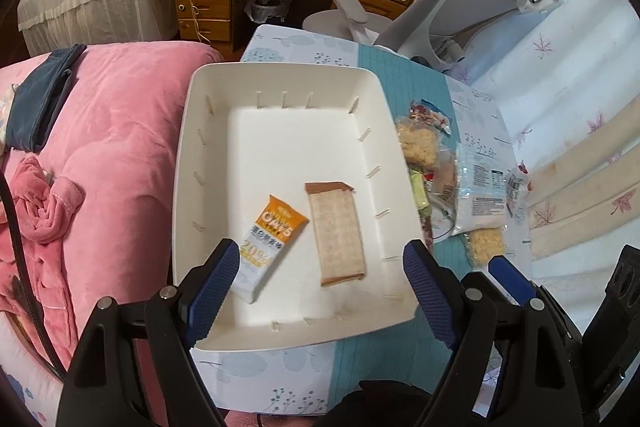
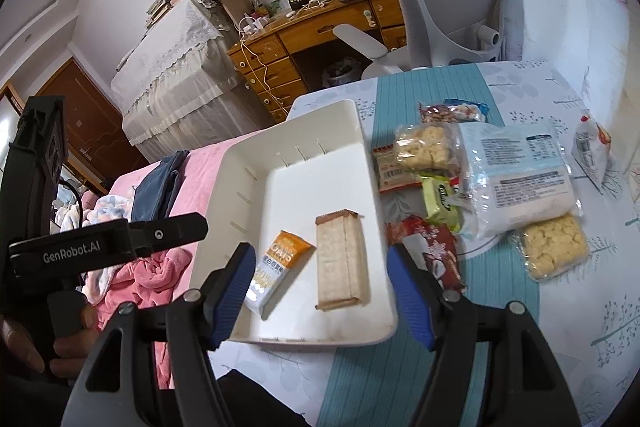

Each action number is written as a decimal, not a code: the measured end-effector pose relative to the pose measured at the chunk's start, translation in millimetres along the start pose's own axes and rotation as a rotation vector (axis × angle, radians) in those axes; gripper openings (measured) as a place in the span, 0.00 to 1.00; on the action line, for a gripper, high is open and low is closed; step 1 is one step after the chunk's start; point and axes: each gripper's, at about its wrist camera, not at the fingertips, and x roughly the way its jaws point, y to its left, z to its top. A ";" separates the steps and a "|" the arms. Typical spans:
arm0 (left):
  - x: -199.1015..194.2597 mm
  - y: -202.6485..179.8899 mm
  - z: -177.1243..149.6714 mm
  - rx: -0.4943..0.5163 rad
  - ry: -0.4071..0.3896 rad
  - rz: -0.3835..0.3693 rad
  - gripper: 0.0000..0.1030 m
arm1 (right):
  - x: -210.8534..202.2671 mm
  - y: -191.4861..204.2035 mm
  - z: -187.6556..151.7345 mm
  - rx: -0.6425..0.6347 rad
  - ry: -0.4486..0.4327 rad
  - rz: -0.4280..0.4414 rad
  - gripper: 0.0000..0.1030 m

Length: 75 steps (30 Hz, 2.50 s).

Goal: Organize snacks
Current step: 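Lower both snacks into the white tray and open both tools, then move both tools back over the snack pile toward the puff bag, then grasp the yellow puff bag with the right tool while the left tool grips its blue-labelled bag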

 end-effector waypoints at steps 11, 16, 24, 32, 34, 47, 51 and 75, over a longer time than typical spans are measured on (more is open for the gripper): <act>12.9 -69.4 2.3 0.035 0.024 -0.072 0.81 | -22.5 -50.2 5.4 0.014 0.047 -0.050 0.73; 26.0 -107.2 4.7 0.057 0.051 -0.125 0.81 | -34.7 -83.9 7.5 0.033 0.070 -0.074 0.77; 51.6 -153.6 6.6 0.069 0.094 -0.183 0.83 | -41.2 -133.8 5.6 0.065 0.135 -0.110 0.80; 88.4 -178.9 12.1 0.029 0.144 -0.218 0.84 | -35.9 -170.0 5.5 0.063 0.218 -0.151 0.80; 98.7 -182.8 14.7 0.020 0.159 -0.224 0.85 | -32.1 -176.7 5.5 0.056 0.239 -0.164 0.80; 184.8 -187.5 34.4 -0.084 0.242 -0.236 0.88 | 17.1 -208.0 -3.3 -0.033 0.393 -0.255 0.80; 207.0 -192.1 39.7 -0.093 0.250 -0.241 0.88 | 31.9 -217.0 -7.3 -0.044 0.416 -0.274 0.80; 240.6 -194.4 53.9 -0.235 0.253 -0.214 0.62 | 92.2 -215.0 15.3 -0.180 0.387 -0.244 0.99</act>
